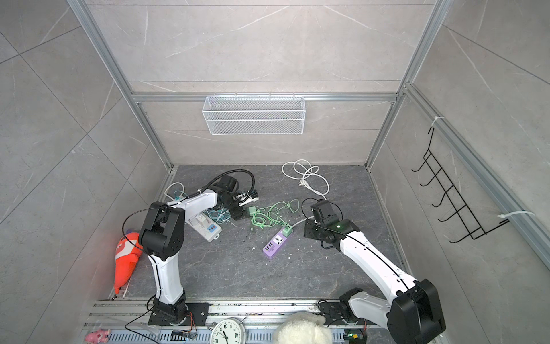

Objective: Insert the plug
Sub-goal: 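Close the left gripper on the light-green cube charger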

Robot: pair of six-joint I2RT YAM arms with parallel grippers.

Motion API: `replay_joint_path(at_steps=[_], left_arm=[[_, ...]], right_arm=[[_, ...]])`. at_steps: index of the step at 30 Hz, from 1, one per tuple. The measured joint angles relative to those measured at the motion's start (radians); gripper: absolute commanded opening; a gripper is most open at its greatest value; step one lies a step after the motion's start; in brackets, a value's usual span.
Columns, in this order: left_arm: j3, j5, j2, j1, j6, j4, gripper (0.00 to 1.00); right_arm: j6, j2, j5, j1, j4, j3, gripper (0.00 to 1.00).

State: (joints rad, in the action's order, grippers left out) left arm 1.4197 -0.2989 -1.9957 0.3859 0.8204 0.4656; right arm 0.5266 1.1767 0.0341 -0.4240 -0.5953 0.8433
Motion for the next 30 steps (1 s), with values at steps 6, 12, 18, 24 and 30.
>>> replay_joint_path(at_steps=[6,12,18,24,30], left_arm=[[0.051,-0.023,-0.032,0.0,0.014,0.021,0.7],[0.069,-0.027,-0.085,0.0,0.018,0.034,0.7],[0.076,-0.026,-0.114,0.0,0.018,0.049,0.66],[0.122,-0.026,-0.14,0.0,0.018,0.081,0.61],[0.148,-0.029,-0.145,0.0,0.019,0.115,0.46]], right_arm=[[0.0,0.0,0.005,0.0,-0.008,0.0,0.56],[0.0,-0.001,0.008,0.0,-0.016,0.0,0.57],[0.0,-0.001,0.017,0.0,-0.022,0.0,0.57],[0.0,-0.012,0.025,0.0,-0.022,0.0,0.57],[0.0,-0.04,0.034,0.0,-0.034,0.0,0.57]])
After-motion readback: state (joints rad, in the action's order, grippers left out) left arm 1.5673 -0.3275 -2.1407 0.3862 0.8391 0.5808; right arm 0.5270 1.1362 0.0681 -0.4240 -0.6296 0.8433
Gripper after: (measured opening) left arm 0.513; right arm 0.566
